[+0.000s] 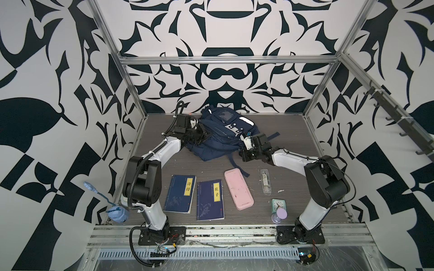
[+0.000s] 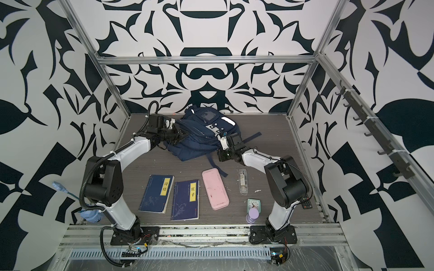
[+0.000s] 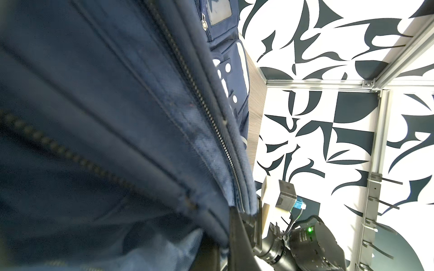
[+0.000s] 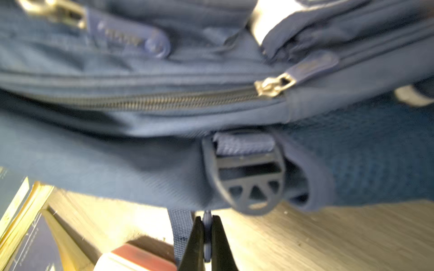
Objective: Pack books, pencil case, and school supplies into a backpack
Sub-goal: Unzip the student bag at the top-center of the table.
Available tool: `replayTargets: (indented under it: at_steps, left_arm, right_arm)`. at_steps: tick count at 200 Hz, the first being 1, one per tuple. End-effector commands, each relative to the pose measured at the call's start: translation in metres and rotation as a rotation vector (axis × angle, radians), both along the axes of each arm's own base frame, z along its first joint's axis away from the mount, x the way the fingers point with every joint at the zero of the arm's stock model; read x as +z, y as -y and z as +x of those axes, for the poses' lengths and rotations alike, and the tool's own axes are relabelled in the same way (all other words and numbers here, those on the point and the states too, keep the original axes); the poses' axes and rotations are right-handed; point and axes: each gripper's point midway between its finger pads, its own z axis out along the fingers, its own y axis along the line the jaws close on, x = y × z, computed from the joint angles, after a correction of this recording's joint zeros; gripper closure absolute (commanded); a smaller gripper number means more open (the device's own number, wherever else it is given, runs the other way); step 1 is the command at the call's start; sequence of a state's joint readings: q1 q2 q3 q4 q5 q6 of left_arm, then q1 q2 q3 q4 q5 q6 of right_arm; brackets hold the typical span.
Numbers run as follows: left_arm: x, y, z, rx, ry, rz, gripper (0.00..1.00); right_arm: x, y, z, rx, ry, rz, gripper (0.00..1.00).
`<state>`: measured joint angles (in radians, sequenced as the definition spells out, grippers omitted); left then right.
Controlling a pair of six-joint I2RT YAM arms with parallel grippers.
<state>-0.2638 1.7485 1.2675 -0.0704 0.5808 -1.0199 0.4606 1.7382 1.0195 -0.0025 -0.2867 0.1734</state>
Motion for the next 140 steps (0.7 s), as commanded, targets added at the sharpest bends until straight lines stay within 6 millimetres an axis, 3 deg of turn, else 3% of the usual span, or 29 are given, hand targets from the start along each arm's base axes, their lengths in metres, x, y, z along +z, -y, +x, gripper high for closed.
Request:
replayTargets:
  at_steps: [1, 62, 140]
  left_arm:
    - [0.029, 0.003, 0.020, 0.014, 0.115, -0.034, 1.00]
    - [0.028, 0.009, 0.017, 0.003, 0.116, -0.031, 1.00]
    - [0.022, 0.023, 0.012, -0.019, 0.108, -0.023, 1.00]
  right_arm:
    - [0.024, -0.015, -0.002, 0.049, 0.039, 0.022, 0.97]
    - [0.040, -0.061, -0.021, 0.162, 0.045, 0.017, 0.97]
    - [0.064, -0.143, -0.059, 0.326, 0.051, 0.040, 0.97]
